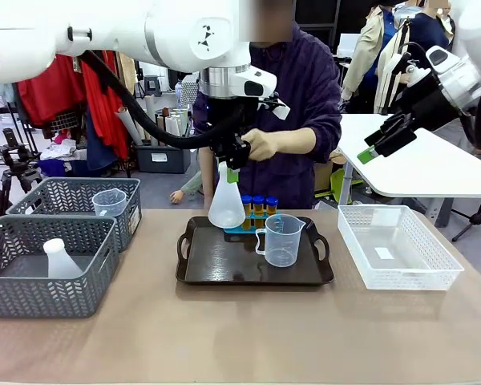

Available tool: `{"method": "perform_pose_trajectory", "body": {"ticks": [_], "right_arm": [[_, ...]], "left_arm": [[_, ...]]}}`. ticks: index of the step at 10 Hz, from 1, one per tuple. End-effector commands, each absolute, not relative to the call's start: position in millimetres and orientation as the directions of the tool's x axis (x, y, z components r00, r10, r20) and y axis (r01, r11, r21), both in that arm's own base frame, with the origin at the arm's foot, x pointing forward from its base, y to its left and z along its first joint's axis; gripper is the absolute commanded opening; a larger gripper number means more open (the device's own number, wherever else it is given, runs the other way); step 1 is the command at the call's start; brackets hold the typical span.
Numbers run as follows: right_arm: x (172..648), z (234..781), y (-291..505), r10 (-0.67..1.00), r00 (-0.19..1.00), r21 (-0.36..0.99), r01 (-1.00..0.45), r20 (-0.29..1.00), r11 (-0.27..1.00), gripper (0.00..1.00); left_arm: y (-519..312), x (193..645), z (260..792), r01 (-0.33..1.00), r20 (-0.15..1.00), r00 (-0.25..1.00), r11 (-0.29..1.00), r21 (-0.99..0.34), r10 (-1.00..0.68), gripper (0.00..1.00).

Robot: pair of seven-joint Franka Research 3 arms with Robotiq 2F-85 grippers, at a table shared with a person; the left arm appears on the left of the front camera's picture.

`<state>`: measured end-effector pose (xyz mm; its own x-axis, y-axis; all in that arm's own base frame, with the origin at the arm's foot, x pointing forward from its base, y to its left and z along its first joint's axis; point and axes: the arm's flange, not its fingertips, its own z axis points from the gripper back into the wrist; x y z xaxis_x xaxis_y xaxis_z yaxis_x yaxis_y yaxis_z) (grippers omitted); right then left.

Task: Prepare the laboratory tools.
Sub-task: Pick up one Small flask and place it on the Handle tray.

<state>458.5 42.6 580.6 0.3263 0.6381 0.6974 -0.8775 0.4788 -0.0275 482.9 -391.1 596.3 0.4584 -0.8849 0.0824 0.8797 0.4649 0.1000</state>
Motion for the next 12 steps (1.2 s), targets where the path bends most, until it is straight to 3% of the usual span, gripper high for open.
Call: {"method": "perform_pose_trajectory", "body": {"ticks": [1,12], "right_arm": [[459.0,581.4,42.7,0.628,0.319,-0.024,-0.88,0.71,0.474,1.0],[459.0,581.4,42.7,0.628,0.319,-0.024,-0.88,0.71,0.474,1.0]], "left_arm": [[-380.9,474.8,599.5,0.873,0.107,0.469,0.478,0.095,-0.877,0.0],[-358.8,486.6,621.1,0.845,0.109,0.509,0.52,0.125,-0.854,0.0]]}}
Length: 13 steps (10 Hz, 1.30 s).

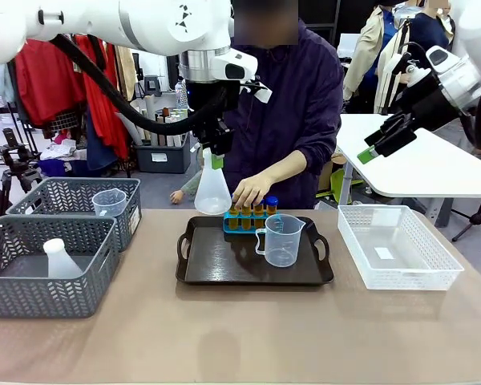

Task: Prepare the laboratory tools.
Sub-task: Pick up one Small flask and place it on the Handle tray.

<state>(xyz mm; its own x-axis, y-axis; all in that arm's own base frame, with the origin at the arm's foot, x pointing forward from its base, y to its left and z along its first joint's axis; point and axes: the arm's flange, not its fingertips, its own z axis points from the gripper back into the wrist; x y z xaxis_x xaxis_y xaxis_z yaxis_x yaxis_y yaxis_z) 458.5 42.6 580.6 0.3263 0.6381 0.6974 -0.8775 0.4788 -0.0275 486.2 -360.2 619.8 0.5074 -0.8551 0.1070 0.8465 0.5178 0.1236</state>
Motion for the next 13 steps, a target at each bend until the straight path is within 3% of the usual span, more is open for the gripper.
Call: {"method": "perform_pose_trajectory", "body": {"ticks": [1,7,13], "right_arm": [[459.0,581.4,42.7,0.628,0.319,-0.024,-0.88,0.71,0.474,1.0],[459.0,581.4,42.7,0.628,0.319,-0.024,-0.88,0.71,0.474,1.0],[459.0,581.4,42.7,0.628,0.319,-0.024,-0.88,0.71,0.474,1.0]], "left_arm": [[-358.8,486.6,621.1,0.845,0.109,0.509,0.52,0.125,-0.854,0.0],[-366.8,490.7,618.9,0.841,0.071,0.527,0.531,0.099,-0.847,0.0],[-395.9,519.3,563.2,0.908,0.015,0.403,0.402,0.118,-0.915,0.0]]}}
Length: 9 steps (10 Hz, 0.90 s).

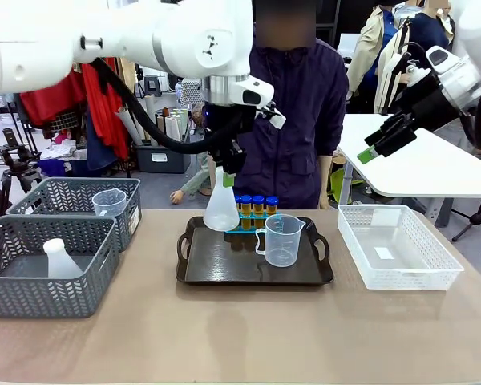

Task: Prepare the laboratory tools.
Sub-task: Pick up one Small flask and place it on the Handle tray.

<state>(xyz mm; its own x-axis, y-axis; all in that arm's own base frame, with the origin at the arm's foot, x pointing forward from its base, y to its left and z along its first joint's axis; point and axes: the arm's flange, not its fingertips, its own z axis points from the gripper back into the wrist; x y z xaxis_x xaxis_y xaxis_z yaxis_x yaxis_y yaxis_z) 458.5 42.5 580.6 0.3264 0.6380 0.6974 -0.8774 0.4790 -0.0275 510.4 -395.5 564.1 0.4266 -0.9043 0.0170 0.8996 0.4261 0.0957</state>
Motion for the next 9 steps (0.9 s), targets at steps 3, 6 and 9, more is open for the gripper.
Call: {"method": "perform_pose_trajectory", "body": {"ticks": [3,6,9], "right_arm": [[459.0,581.4,42.7,0.628,0.319,-0.024,-0.88,0.71,0.474,1.0],[459.0,581.4,42.7,0.628,0.319,-0.024,-0.88,0.71,0.474,1.0],[459.0,581.4,42.7,0.628,0.319,-0.024,-0.88,0.71,0.474,1.0]], "left_arm": [[-398.9,528.2,526.0,0.911,-0.002,0.399,0.396,0.116,-0.917,0.0],[-399.9,542.9,489.9,0.913,0.032,0.395,0.396,0.097,-0.918,0.0],[-399.6,552.8,463.7,0.905,0.072,0.418,0.422,0.054,-0.906,0.0]]}}
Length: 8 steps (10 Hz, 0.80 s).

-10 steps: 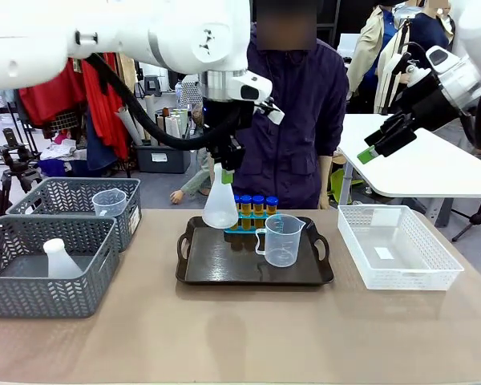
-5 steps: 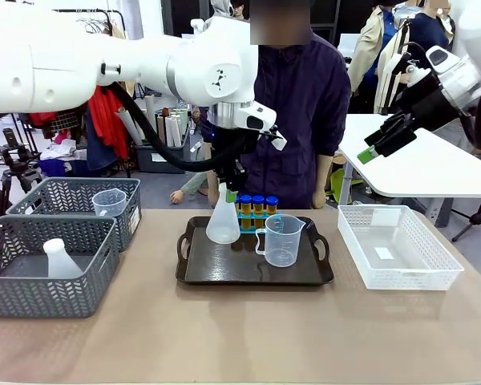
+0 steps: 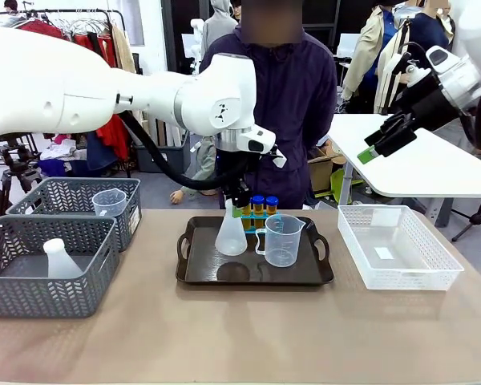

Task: Prepare the laboratory tools.
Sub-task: Pick up one Small flask and place it on the Handle tray.

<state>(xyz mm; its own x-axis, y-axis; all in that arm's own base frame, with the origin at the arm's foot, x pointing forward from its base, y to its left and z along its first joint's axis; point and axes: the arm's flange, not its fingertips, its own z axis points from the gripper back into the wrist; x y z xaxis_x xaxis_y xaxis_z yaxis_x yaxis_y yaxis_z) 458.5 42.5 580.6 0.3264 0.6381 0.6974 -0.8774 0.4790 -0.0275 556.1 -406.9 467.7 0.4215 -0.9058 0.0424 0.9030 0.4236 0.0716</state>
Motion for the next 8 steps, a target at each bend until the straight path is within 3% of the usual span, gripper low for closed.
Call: {"method": "perform_pose_trajectory", "body": {"ticks": [1,8], "right_arm": [[459.0,581.4,42.7,0.628,0.319,-0.024,-0.88,0.71,0.474,1.0],[459.0,581.4,42.7,0.628,0.319,-0.024,-0.88,0.71,0.474,1.0]], "left_arm": [[-401.5,552.2,455.5,0.901,0.062,0.425,0.429,0.064,-0.903,0.0],[-405.4,543.8,423.3,0.903,0.019,0.426,0.427,0.047,-0.904,0.0]]}}
